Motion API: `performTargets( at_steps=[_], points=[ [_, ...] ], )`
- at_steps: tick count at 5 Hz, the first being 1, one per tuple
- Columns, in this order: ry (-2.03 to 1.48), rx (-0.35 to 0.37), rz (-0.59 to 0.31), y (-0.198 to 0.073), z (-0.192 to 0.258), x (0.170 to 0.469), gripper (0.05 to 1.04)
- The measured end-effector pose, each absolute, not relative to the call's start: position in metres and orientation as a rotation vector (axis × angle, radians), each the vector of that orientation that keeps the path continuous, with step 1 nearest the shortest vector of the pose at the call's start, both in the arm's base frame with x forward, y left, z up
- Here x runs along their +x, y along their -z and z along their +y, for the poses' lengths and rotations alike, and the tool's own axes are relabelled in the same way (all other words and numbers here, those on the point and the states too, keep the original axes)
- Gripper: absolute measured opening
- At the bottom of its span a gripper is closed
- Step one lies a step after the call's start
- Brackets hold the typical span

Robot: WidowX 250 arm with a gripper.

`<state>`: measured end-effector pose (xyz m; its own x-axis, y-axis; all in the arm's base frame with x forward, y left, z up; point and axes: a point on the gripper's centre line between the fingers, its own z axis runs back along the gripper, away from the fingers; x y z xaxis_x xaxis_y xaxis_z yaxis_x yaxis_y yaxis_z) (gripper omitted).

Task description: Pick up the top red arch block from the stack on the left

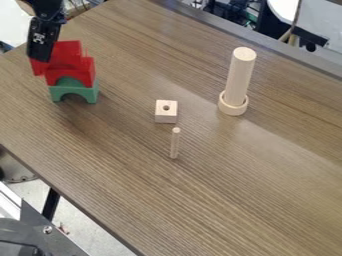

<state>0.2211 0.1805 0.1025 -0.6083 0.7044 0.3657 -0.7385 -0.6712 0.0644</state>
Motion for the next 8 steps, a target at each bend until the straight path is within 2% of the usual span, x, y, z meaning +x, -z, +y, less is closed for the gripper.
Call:
performTargets(
  at_steps=[1, 2, 3, 4, 5, 6, 7, 8],
  points=[
    [-2.271, 0.462, -0.115, -0.101, 0.185, 0.219, 0.552],
    [-2.3, 0.383, -0.094, -0.115, 0.181, 0.226, 0.552],
    [-2.306, 0.276, -0.156, -0.154, 0.181, 0.243, 0.551],
    [-2.274, 0.229, -0.236, -0.185, 0.18, 0.262, 0.552],
    [-2.159, 0.264, -0.255, -0.173, 0.172, 0.296, 0.551],
    [-1.991, 0.357, -0.279, -0.137, 0.155, 0.326, 0.552],
    [-1.836, 0.445, -0.337, -0.105, 0.141, 0.343, 0.551],
    [-1.75, 0.496, -0.33, -0.072, 0.121, 0.342, 0.551]
  ],
)
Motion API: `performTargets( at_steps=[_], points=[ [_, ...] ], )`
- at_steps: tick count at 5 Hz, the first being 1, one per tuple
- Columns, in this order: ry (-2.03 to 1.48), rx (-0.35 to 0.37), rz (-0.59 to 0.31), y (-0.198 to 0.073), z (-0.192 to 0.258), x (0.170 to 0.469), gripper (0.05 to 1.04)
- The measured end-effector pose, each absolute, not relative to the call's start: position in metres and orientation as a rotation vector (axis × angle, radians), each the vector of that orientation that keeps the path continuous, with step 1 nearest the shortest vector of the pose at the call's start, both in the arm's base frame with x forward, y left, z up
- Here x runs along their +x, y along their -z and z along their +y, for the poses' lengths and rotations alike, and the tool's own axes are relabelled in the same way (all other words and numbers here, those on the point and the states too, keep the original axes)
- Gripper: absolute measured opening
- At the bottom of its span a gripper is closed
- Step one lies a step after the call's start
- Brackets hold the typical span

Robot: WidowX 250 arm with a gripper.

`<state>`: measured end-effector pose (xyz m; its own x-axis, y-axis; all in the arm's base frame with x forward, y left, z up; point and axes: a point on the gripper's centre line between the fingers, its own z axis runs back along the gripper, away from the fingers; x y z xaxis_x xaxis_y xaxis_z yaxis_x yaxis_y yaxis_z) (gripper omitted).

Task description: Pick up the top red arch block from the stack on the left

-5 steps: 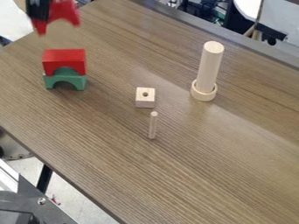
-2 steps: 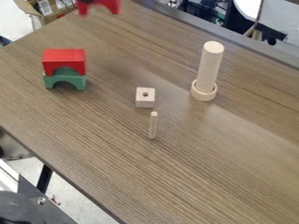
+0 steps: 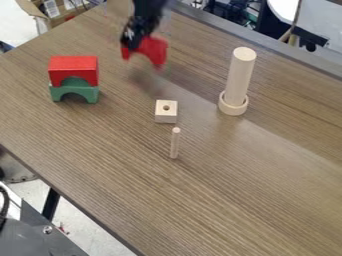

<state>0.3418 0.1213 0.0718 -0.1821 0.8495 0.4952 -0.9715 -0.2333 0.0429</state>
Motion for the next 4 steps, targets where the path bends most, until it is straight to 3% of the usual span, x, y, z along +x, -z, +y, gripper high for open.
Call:
performTargets(
  at_steps=[1, 2, 3, 4],
  points=[
    [-1.743, 0.497, -0.318, -0.058, 0.119, 0.338, 0.597],
    [-1.737, 0.475, -0.293, -0.046, 0.115, 0.335, 0.909],
    [-1.756, 0.431, -0.298, -0.058, 0.117, 0.332, 1.004],
    [-1.796, 0.328, -0.357, -0.096, 0.118, 0.334, 0.998]
  ],
)
